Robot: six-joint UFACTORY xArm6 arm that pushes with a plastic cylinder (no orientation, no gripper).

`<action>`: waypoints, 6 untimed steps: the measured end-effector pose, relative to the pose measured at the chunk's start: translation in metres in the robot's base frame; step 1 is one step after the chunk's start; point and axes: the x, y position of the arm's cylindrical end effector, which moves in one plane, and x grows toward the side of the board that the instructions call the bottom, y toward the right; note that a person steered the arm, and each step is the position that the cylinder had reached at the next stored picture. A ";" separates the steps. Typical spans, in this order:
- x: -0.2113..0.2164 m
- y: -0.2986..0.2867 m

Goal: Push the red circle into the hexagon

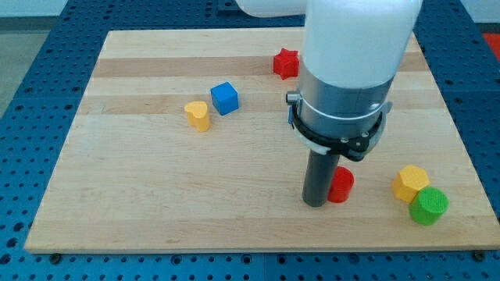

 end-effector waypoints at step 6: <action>-0.024 0.079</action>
